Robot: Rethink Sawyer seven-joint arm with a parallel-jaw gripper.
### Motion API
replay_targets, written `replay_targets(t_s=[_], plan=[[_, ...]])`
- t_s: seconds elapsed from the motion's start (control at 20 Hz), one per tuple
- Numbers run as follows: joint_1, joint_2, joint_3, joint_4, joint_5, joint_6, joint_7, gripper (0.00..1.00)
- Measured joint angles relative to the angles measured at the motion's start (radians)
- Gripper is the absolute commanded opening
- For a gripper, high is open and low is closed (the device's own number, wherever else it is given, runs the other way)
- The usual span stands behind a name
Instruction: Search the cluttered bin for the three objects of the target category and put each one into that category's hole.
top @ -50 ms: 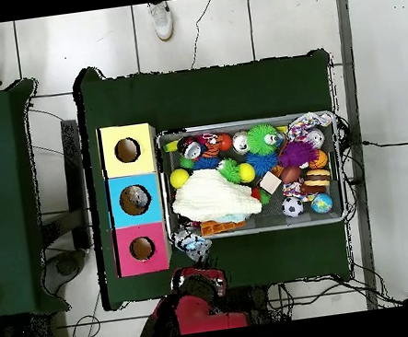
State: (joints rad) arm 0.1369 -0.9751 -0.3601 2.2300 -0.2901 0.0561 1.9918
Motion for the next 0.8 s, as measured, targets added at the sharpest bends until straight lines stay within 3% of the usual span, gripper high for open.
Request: replay_targets(t_s=[0.8], plan=[[0.115, 0.052, -0.082, -0.116, 0.165, 0.023, 0.0, 0.0]])
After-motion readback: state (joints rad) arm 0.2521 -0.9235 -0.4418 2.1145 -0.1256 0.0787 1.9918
